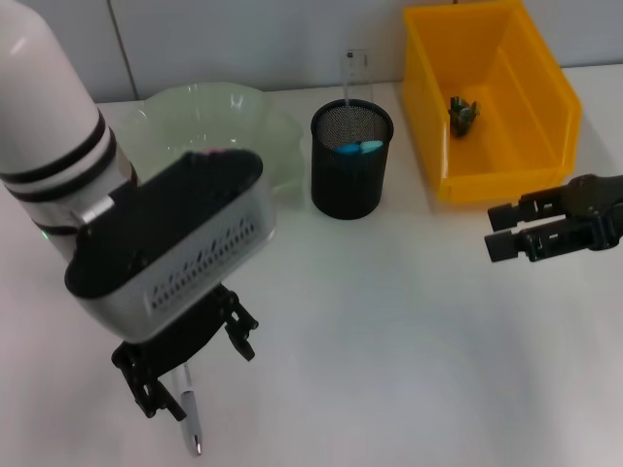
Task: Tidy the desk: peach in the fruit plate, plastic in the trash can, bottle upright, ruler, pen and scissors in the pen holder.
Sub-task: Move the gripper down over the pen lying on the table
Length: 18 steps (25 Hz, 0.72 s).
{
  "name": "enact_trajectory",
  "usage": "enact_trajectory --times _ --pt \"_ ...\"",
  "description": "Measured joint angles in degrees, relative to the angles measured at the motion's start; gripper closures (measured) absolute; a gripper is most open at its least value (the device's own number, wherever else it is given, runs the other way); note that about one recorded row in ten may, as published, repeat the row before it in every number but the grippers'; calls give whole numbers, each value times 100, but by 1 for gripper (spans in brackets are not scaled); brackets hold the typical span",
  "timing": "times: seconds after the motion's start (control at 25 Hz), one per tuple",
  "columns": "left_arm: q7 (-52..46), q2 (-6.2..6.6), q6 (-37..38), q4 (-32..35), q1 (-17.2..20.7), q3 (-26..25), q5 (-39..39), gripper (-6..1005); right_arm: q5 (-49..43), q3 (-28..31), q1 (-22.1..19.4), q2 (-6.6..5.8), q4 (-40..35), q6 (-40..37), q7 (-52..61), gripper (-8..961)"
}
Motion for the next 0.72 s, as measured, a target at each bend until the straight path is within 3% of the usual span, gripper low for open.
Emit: enact_trajectory --times 0.12,0.4,0.72 --pt "157 -6 -156 -38 13 212 108 226 -97 -7 88 -71 290 5 -19 218" --pt "836 -10 -665 -63 255 526 329 230 -109 -83 181 -72 347 34 17 221" --pt "1429 21 -933 -233 327 452 433 235 -109 -29 215 -84 352 43 112 224"
